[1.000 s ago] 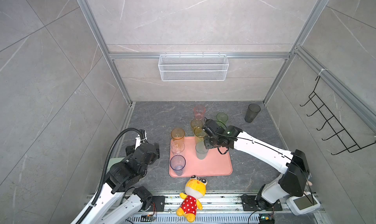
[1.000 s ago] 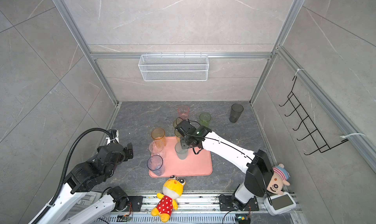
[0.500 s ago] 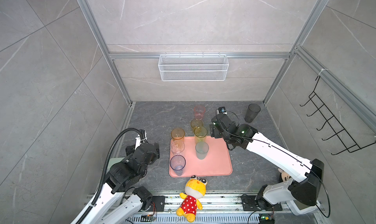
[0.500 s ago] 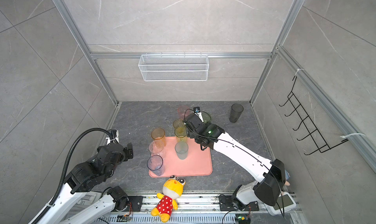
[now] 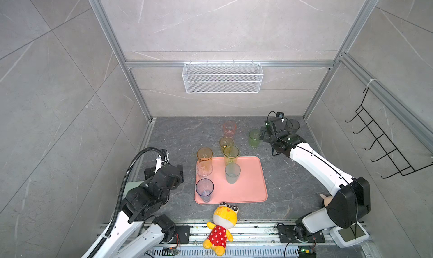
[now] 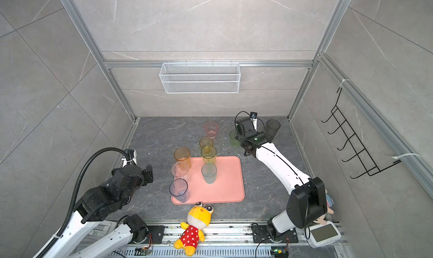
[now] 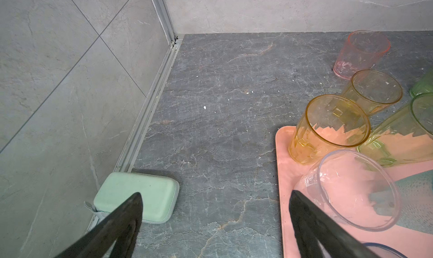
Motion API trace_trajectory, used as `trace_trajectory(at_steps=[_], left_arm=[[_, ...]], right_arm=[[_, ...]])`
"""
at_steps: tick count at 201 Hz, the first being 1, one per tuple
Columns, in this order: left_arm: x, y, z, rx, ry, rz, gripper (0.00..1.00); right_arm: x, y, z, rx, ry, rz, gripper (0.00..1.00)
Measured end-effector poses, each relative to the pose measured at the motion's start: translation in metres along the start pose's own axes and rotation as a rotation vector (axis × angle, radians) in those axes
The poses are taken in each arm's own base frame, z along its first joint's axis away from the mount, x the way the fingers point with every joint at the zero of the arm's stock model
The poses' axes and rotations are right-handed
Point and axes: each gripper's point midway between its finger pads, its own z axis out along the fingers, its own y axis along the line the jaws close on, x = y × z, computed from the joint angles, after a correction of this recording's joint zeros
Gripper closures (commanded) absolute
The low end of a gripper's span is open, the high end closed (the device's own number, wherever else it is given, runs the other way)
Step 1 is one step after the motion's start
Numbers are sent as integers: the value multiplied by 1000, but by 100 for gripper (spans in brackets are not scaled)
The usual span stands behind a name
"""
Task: Place the glasses into the tray
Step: 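Raise the right gripper and move it over the dark grey glass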
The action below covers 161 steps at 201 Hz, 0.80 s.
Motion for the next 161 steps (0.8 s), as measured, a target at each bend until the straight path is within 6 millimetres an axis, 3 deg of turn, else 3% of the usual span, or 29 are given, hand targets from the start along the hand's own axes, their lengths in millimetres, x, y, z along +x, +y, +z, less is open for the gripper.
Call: trace_trajectory(at_steps=[69,117,161], left_arm=[[0,2,-1,-6,-4,-2,3],[0,2,-1,-5,-6,-4,3],[0,2,-1,-5,-6,-4,3]], right_arm=[[-4,-42,61,114,2,139,0],[-13,-87,89,192,-21,276,0],[-4,-108,110,233,-2,327,0]])
